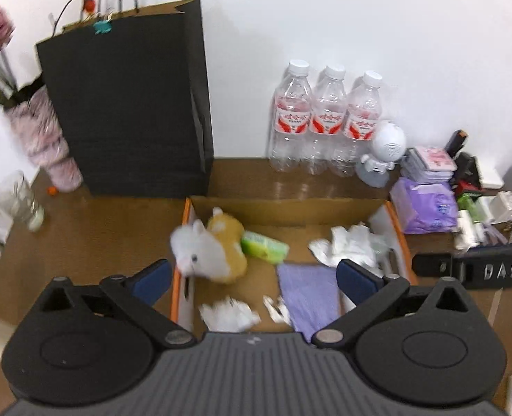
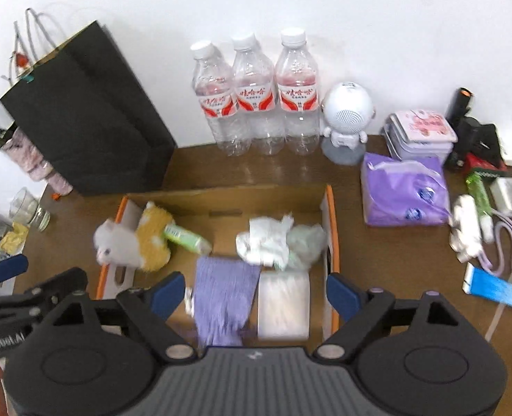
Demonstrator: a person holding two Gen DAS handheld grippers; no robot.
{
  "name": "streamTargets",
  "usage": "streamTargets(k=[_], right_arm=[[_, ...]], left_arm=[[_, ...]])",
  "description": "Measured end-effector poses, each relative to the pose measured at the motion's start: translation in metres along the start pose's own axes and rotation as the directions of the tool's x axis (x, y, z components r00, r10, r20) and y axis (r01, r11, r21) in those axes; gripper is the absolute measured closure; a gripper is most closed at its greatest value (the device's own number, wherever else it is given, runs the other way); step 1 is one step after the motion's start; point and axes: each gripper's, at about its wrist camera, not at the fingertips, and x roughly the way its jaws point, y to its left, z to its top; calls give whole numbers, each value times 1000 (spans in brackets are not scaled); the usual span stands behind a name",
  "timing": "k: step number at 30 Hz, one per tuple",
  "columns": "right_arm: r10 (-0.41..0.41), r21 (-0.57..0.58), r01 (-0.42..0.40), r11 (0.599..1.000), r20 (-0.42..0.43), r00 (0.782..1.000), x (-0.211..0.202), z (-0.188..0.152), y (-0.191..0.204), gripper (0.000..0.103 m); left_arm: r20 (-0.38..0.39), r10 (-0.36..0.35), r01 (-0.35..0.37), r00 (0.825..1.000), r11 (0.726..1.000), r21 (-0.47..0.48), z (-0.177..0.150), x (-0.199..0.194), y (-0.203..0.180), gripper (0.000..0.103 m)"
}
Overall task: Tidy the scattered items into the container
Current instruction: 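Open both tools to drop the tissue pack and tissue into the box, then withdraw both tools from the box toward the small white items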
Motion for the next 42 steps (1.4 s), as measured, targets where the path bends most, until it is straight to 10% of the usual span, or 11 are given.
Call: streamTargets(k=[20, 29, 42], right_arm=[[4, -42, 4, 999, 171, 985, -52, -79, -2, 12], [12, -70, 15, 997, 370, 929, -57, -126, -3, 12], [33, -158, 56, 986, 506, 862, -27, -191, 6, 12]], left_arm=[[117, 92, -96, 989, 995, 25, -74, -43, -20, 0], [322, 93, -112, 942, 993, 42, -130, -48, -27, 0], [580, 21, -57, 814, 997, 43, -201, -43, -20, 0]])
